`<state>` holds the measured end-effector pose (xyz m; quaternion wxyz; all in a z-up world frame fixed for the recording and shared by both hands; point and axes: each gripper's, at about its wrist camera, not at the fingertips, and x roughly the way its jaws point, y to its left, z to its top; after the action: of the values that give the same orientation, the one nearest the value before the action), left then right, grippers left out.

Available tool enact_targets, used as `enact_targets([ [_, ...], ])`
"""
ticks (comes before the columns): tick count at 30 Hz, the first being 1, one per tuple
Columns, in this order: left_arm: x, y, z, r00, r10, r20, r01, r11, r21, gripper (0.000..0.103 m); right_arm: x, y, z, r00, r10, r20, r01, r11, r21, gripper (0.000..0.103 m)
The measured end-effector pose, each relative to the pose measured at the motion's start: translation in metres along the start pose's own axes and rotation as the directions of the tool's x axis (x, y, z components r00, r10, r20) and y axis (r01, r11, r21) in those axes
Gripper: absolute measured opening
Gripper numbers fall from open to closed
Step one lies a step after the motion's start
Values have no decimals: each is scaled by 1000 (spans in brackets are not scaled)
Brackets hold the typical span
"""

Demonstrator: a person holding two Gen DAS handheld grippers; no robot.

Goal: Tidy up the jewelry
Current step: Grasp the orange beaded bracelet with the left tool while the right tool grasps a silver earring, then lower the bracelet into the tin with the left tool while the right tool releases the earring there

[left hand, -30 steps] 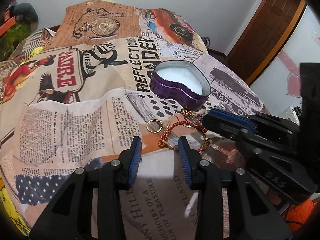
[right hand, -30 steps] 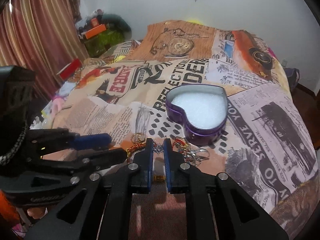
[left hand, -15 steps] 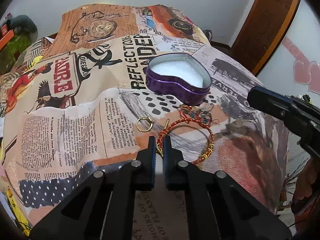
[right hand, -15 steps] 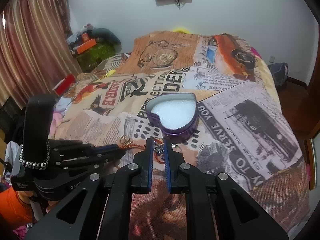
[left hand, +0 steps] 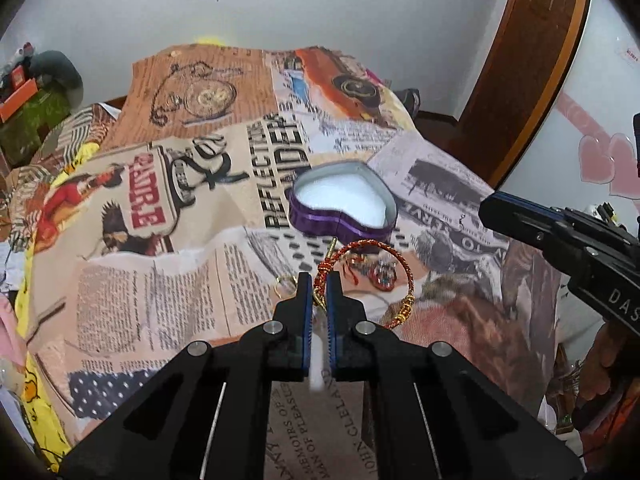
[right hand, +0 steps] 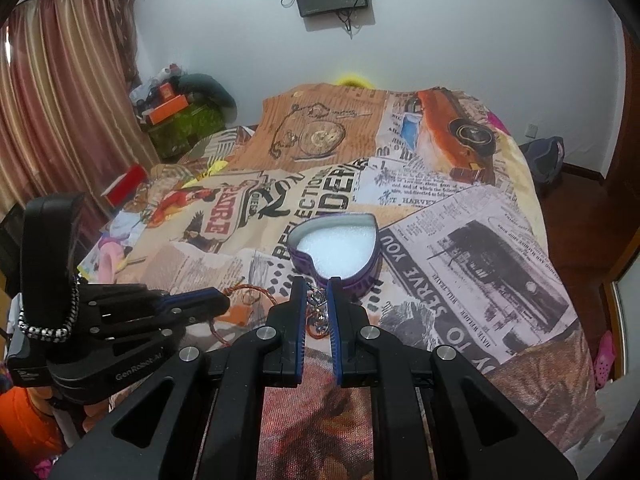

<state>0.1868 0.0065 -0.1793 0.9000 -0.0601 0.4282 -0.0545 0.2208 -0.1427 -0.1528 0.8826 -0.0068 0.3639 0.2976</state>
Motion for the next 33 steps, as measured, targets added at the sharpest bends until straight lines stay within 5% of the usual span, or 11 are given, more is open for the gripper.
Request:
enact_targets([
  [17, 8, 9, 49, 996, 19, 89, -20, 1000, 4, 5, 7, -11, 29, 998, -18, 67, 16, 1000, 20, 9],
  [33, 75, 14, 83, 999, 31, 25, -32, 998, 47, 5, 45, -23, 45, 999, 1, 46, -4, 998, 55, 9],
])
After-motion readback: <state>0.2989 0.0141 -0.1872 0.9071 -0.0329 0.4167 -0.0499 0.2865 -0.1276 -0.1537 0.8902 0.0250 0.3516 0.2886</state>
